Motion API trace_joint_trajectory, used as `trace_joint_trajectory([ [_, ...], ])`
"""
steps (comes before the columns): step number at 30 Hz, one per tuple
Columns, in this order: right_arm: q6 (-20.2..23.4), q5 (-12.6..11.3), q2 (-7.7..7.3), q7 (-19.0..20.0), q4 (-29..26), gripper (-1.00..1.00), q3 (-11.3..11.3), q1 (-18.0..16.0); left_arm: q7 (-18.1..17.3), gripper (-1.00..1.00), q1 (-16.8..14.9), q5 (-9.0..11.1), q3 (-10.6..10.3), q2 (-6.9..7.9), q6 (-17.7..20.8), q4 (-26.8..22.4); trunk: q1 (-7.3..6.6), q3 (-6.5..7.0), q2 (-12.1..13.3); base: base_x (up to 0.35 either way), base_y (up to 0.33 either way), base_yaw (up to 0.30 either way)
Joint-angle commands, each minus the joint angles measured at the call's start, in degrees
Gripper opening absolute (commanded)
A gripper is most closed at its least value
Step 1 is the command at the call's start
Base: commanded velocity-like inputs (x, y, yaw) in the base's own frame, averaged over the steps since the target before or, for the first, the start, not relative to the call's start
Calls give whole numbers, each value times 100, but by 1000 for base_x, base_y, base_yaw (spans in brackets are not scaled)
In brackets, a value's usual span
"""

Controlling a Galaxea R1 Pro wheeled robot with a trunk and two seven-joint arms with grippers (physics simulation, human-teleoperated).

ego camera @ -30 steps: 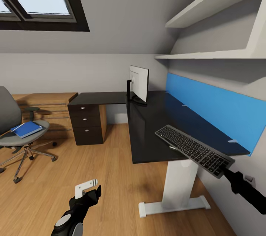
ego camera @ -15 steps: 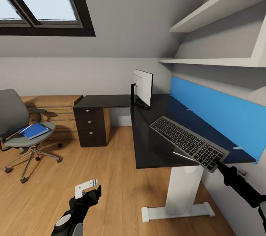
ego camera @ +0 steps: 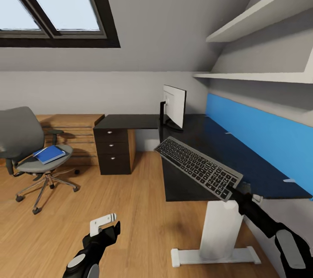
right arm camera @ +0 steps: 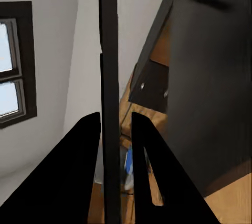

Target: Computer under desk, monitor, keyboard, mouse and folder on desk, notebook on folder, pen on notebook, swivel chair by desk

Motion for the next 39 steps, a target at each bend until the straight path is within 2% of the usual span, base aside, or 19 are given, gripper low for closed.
trace_joint_trajectory([
  [1,22,-7,31,18,-24,-100,24,-5,52,100,-1,59,-8,1,15,-7,0,3,-3,0,0,88],
  [4,21,222,157,18,-114,-100,213,-5,52,100,-1,57,-9,1,13,-3,0,18,-3,0,0,74],
  [9,47,511,302,75,-125,-100,318,-5,52,100,-1,56,-7,3,3,-2,0,25,-3,114,63,24],
  [14,61,547,277,248,-98,-100,268,-5,52,100,-1,58,-10,1,4,-2,0,26,-3,280,187,2],
  [27,60,550,266,281,-52,-100,232,-5,44,100,-1,65,-10,1,13,-10,0,26,-3,237,227,0],
  [39,48,559,263,290,-14,-100,226,-5,44,100,-1,73,-10,1,15,-14,0,26,-3,56,303,0],
])
